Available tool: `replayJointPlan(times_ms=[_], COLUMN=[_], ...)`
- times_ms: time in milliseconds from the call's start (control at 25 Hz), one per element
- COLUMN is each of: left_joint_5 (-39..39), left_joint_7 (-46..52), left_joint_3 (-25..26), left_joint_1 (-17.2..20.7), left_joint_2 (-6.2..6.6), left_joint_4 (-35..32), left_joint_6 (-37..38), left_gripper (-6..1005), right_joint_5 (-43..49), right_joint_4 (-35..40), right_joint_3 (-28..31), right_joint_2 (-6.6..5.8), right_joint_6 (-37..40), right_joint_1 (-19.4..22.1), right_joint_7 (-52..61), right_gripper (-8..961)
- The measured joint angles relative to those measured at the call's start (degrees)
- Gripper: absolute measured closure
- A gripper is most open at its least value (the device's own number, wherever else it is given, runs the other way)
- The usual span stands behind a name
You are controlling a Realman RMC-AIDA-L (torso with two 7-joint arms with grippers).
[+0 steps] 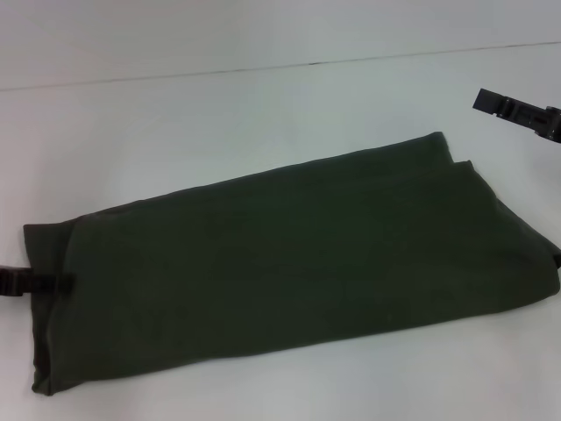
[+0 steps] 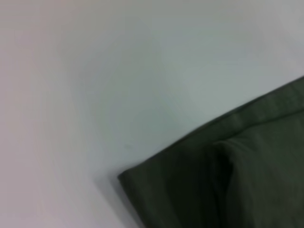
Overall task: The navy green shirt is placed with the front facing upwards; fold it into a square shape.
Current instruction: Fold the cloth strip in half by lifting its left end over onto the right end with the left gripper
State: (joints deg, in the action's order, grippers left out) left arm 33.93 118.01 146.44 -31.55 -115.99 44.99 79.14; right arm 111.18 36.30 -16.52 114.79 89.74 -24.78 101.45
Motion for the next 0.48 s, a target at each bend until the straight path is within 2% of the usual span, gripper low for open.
replayJointPlan(times_ms=[480], left_joint_5=[0.03], left_joint_7=[-0.02], left_joint_3=[-1.39], left_joint_1=[-0.62], left_joint_2=[-0.16], left_joint_4=[-0.13], left_joint_6=[1.47], left_gripper=[214], right_joint_5=[-0.07], right_joint_4=[0.0], right_joint_3=[0.09], right_joint_2=[-0.11], right_joint_6=[-0.09], right_joint_1=[-0.07], right_joint_7=[-0.03], right_gripper=[40])
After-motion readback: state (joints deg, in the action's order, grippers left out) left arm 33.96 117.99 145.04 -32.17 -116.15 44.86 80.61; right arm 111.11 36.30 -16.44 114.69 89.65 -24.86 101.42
